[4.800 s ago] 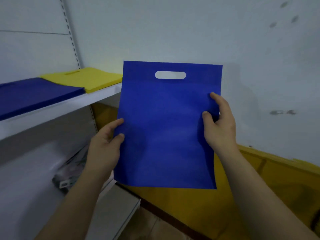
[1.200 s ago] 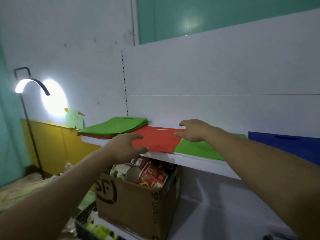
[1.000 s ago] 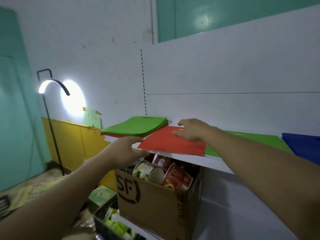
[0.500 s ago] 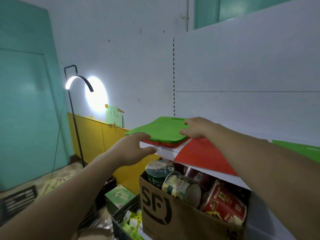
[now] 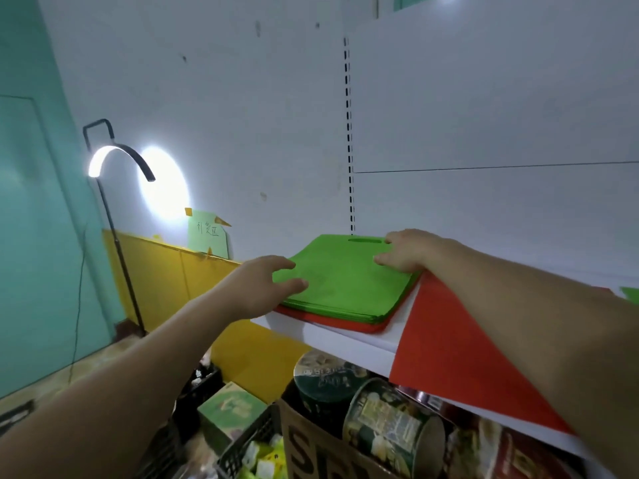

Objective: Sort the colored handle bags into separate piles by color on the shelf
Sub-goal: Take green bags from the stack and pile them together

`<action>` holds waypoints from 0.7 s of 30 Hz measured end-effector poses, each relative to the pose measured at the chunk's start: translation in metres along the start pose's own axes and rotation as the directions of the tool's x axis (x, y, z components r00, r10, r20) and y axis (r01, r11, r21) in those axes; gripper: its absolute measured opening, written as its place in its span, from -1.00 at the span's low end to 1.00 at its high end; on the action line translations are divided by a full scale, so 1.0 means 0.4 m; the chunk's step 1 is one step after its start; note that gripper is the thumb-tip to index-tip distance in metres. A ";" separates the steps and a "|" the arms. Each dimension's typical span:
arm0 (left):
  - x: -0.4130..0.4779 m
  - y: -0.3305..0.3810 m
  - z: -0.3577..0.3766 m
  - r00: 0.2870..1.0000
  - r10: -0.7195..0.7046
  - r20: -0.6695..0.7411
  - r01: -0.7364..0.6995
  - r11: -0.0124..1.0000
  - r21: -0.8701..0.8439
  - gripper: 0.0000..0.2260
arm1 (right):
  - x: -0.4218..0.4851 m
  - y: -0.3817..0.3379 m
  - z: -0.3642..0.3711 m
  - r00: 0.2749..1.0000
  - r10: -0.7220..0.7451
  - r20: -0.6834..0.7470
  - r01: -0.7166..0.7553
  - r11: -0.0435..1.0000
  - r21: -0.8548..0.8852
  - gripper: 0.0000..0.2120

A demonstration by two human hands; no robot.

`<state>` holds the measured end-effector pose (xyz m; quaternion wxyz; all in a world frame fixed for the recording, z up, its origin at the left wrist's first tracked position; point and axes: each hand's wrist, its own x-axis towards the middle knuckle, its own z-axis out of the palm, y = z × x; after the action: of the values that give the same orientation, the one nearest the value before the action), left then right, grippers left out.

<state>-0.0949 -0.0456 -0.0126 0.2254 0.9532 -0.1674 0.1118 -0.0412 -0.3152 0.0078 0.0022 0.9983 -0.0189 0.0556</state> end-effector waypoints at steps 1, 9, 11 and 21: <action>0.021 -0.011 0.000 1.000 0.002 0.012 -0.002 1.000 -0.006 -0.46 | 0.006 0.001 0.002 1.000 0.015 0.006 -0.015 1.000 -0.012 -0.30; 0.183 -0.075 0.003 0.977 0.109 0.182 -0.118 0.992 0.039 -0.51 | 0.001 0.013 0.014 0.972 0.235 0.024 -0.233 0.970 -0.063 -0.31; 0.210 -0.091 0.008 0.955 0.158 0.249 -0.180 0.981 0.069 -0.49 | -0.009 0.002 0.013 0.958 0.288 0.009 -0.287 0.956 -0.053 -0.31; 0.271 -0.125 0.050 0.857 0.275 0.436 -0.301 0.954 -0.011 -0.30 | -0.061 -0.082 0.027 0.869 0.488 -0.079 -0.473 0.868 0.154 -0.47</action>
<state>0.0262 -0.0420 -0.0186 0.1360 0.9243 -0.3506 -0.0652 -0.0628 -0.2818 -0.0055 -0.0754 0.9552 -0.2630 0.1130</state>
